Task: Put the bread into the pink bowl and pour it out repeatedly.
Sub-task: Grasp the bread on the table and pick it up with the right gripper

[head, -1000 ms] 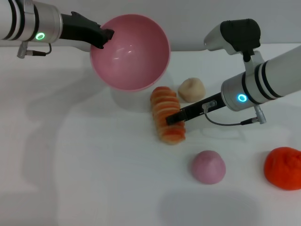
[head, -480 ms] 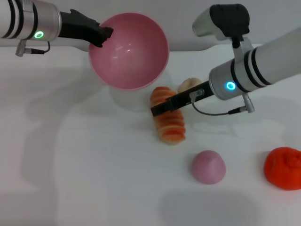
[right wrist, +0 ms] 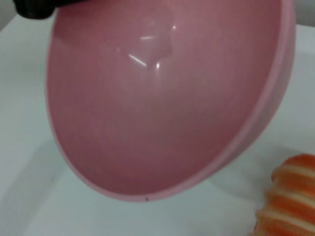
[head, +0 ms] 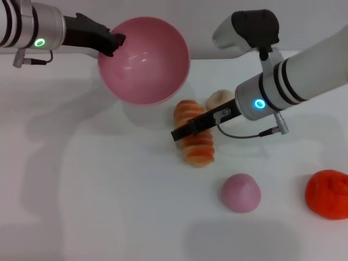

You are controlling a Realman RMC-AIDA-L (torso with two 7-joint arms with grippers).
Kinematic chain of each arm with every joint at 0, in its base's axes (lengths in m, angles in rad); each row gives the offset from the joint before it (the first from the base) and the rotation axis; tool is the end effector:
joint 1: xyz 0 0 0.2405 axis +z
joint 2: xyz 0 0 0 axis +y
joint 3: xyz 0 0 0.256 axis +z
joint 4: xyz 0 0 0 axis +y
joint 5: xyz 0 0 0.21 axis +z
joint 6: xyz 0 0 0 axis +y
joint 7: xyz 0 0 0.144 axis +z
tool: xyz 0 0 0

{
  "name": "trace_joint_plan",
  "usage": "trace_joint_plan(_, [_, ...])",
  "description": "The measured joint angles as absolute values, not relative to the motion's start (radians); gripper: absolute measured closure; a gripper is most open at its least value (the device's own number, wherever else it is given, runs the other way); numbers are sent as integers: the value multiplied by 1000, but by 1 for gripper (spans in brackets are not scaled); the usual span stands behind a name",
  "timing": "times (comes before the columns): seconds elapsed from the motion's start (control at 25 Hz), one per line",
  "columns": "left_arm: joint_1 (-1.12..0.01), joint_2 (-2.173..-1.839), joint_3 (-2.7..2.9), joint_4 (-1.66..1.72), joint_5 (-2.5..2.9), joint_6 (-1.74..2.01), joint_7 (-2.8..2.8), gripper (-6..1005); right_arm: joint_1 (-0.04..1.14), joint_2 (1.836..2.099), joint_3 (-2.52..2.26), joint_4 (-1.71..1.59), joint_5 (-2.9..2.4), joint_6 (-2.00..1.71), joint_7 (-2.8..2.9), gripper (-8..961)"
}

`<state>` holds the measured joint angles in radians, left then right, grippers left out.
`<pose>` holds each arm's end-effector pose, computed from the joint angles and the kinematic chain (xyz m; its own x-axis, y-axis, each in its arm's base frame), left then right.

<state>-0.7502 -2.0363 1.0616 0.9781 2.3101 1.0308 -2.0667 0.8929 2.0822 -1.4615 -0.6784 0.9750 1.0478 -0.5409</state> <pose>-0.1774 0.4518 0.0346 0.8931 0.3893 0.2254 0.4453 -0.6943 -0.5654 0.1531 0.4022 -0.0916 0.6166 -0.7840 -0.0721 -0.7732 -0.5858 -0.2427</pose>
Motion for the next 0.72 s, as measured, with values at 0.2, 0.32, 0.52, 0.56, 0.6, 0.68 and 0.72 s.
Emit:
trace_joint_plan(0.2, [-750, -2036, 1061, 979, 2310, 1031, -2067, 955, 904, 2084, -1490, -622, 1016, 1019, -544, 399])
trace_joint_plan(0.32, [-748, -2035, 1062, 984, 2310, 1030, -2065, 955, 904, 2084, -1495, -599, 1022, 1003, -545, 401])
trace_joint_plan(0.52, [-745, -2035, 1062, 988, 2310, 1030, -2054, 955, 902, 2084, -1495, -575, 1022, 990, -541, 405])
trace_joint_plan(0.56, [-744, -2035, 1062, 988, 2310, 1029, -2053, 955, 902, 2083, -1495, -573, 1022, 989, -541, 406])
trace_joint_plan(0.6, [-744, -2035, 1062, 988, 2310, 1029, -2053, 955, 900, 2082, -1495, -573, 1022, 988, -540, 406])
trace_joint_plan(0.68, [-744, -2035, 1062, 987, 2310, 1029, -2053, 955, 897, 2080, -1491, -572, 1019, 987, -539, 408])
trace_joint_plan(0.72, [-744, -2035, 1062, 986, 2310, 1029, -2053, 955, 896, 2079, -1489, -572, 1017, 985, -538, 409])
